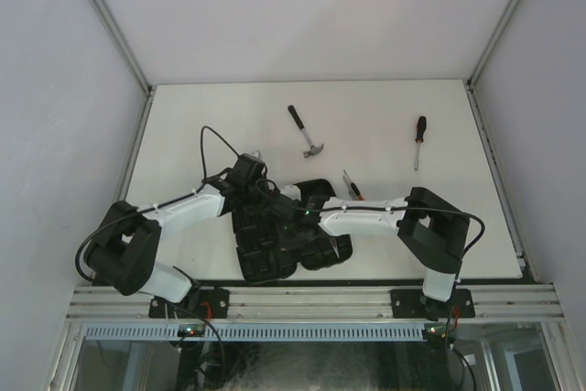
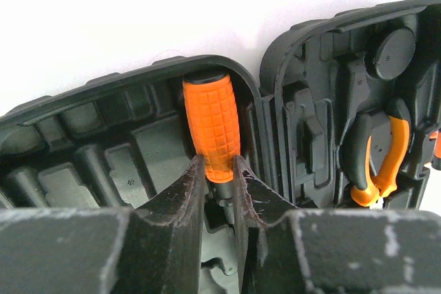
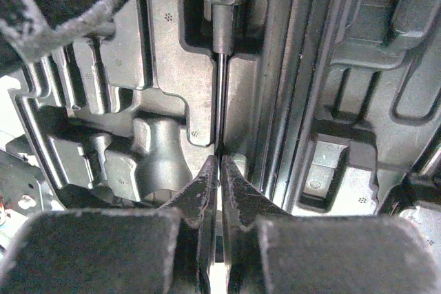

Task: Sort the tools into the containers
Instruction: Place the screwdriver in the storage box.

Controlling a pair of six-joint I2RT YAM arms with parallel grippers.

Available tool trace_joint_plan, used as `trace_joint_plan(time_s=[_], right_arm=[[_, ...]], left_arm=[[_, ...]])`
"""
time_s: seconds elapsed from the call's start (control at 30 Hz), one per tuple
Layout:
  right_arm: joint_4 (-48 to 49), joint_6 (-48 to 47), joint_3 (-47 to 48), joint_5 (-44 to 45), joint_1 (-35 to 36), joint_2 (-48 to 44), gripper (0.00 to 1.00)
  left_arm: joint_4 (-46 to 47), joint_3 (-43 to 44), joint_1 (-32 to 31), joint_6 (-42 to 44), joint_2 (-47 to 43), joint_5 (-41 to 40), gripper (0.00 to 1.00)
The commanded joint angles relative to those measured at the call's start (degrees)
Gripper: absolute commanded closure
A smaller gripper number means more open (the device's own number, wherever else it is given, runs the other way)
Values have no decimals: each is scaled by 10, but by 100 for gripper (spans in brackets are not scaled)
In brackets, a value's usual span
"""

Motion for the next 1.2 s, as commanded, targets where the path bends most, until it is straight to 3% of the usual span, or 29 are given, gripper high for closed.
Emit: trace_joint_plan(time_s=[0.0, 0.23, 0.7, 1.03, 1.17], right_arm=[[-99, 7, -9, 29, 15, 56, 100], [-151, 24, -10, 52, 29, 103, 100], [-65, 41, -89, 1, 31, 169, 100], [-90, 3, -51, 31, 7, 21, 100], [-74, -16, -30, 30, -10, -41, 87]], left_arm=[[1, -2, -5, 1, 23, -9, 78], [-1, 2, -9, -1, 25, -9, 79], [2, -1, -11, 0, 25, -7, 80], [-2, -6, -12, 0, 8, -15, 80], [-8, -8, -12, -2, 0, -23, 79]])
